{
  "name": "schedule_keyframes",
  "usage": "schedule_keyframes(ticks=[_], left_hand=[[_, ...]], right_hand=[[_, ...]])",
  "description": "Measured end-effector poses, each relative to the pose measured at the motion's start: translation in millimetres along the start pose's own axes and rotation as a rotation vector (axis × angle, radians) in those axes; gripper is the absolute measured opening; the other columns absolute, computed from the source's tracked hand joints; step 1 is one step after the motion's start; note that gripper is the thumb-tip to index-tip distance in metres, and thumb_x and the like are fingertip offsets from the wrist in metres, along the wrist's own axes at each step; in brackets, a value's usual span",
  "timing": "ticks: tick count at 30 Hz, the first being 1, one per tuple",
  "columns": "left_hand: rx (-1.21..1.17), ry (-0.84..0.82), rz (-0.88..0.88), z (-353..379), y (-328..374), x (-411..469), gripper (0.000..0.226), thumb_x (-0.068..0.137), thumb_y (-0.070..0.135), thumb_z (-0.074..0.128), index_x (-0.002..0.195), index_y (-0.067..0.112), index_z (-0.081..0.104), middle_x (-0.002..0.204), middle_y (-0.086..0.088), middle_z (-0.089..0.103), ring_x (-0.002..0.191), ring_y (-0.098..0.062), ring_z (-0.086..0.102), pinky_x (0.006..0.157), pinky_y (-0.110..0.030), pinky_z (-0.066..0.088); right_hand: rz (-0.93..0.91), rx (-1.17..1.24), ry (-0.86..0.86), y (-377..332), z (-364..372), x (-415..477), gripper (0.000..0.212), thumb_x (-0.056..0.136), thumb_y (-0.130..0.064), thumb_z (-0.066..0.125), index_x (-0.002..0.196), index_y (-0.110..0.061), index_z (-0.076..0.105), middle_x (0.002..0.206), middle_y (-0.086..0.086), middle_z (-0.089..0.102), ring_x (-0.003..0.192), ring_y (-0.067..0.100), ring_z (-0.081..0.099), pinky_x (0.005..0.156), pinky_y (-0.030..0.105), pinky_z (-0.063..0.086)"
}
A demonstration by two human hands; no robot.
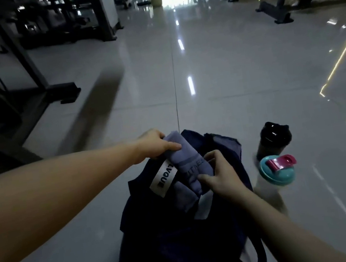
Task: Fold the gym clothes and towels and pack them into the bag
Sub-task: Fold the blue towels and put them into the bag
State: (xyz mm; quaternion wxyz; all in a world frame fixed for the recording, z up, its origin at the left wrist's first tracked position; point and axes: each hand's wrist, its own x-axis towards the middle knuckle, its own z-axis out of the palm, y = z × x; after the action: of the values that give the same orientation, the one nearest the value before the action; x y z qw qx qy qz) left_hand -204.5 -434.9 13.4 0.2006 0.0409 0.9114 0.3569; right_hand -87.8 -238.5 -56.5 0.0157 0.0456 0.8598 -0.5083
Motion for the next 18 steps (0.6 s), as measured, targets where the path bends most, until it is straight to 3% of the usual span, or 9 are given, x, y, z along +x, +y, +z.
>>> schedule_keyframes(ticks=[3, 7, 9, 13, 16, 18], left_hand=[[0.036, -0.021, -0.064, 7, -24, 15, 0.039, 0.083, 0.038, 0.081, 0.075, 0.013, 0.052, 0.071, -0.004, 0.052, 0.062, -0.016, 0.049, 0.053, -0.025, 0.039], [0.094, 0.009, -0.053, 29, -41, 31, 0.033, 0.080, 0.041, 0.081, 0.082, 0.013, 0.062, 0.080, -0.005, 0.063, 0.067, -0.016, 0.056, 0.056, -0.028, 0.043], [0.124, 0.001, -0.051, 40, -45, 36, 0.034, 0.080, 0.040, 0.081, 0.077, 0.014, 0.059, 0.074, -0.004, 0.059, 0.064, -0.016, 0.052, 0.053, -0.028, 0.038], [0.183, -0.010, -0.047, 52, -48, 40, 0.038, 0.081, 0.043, 0.079, 0.071, 0.015, 0.054, 0.070, -0.003, 0.054, 0.066, -0.018, 0.052, 0.055, -0.028, 0.038], [0.339, -0.004, 0.010, 55, -52, 40, 0.040, 0.082, 0.051, 0.075, 0.087, 0.013, 0.062, 0.082, -0.005, 0.063, 0.076, -0.021, 0.060, 0.063, -0.031, 0.045], [0.497, -0.035, 0.085, 52, -52, 38, 0.043, 0.080, 0.053, 0.075, 0.099, 0.017, 0.061, 0.091, -0.003, 0.065, 0.083, -0.023, 0.062, 0.068, -0.032, 0.048]], right_hand=[[-0.021, -0.153, -0.008, 13, 23, 10, 0.034, 0.083, -0.019, 0.071, 0.104, -0.026, 0.046, 0.091, -0.010, 0.062, 0.080, 0.016, 0.063, 0.067, 0.038, 0.052], [-0.165, -0.471, 0.110, 26, 44, 15, 0.023, 0.084, -0.019, 0.062, 0.104, -0.023, 0.051, 0.101, 0.002, 0.055, 0.084, 0.028, 0.057, 0.069, 0.041, 0.047], [-0.246, -0.622, 0.143, 30, 53, 16, 0.027, 0.083, -0.023, 0.063, 0.107, -0.017, 0.054, 0.104, 0.005, 0.053, 0.088, 0.028, 0.055, 0.072, 0.040, 0.047], [-0.258, -0.696, 0.094, 39, 66, 15, 0.039, 0.082, -0.042, 0.068, 0.108, -0.017, 0.052, 0.114, 0.004, 0.053, 0.098, 0.026, 0.054, 0.076, 0.037, 0.047], [-0.266, -0.806, 0.036, 42, 73, 20, 0.047, 0.076, -0.041, 0.076, 0.109, -0.014, 0.058, 0.118, 0.008, 0.057, 0.100, 0.029, 0.059, 0.074, 0.038, 0.048], [-0.278, -0.887, -0.015, 44, 77, 24, 0.042, 0.077, -0.028, 0.078, 0.110, -0.009, 0.061, 0.128, 0.015, 0.058, 0.105, 0.035, 0.061, 0.076, 0.041, 0.051]])
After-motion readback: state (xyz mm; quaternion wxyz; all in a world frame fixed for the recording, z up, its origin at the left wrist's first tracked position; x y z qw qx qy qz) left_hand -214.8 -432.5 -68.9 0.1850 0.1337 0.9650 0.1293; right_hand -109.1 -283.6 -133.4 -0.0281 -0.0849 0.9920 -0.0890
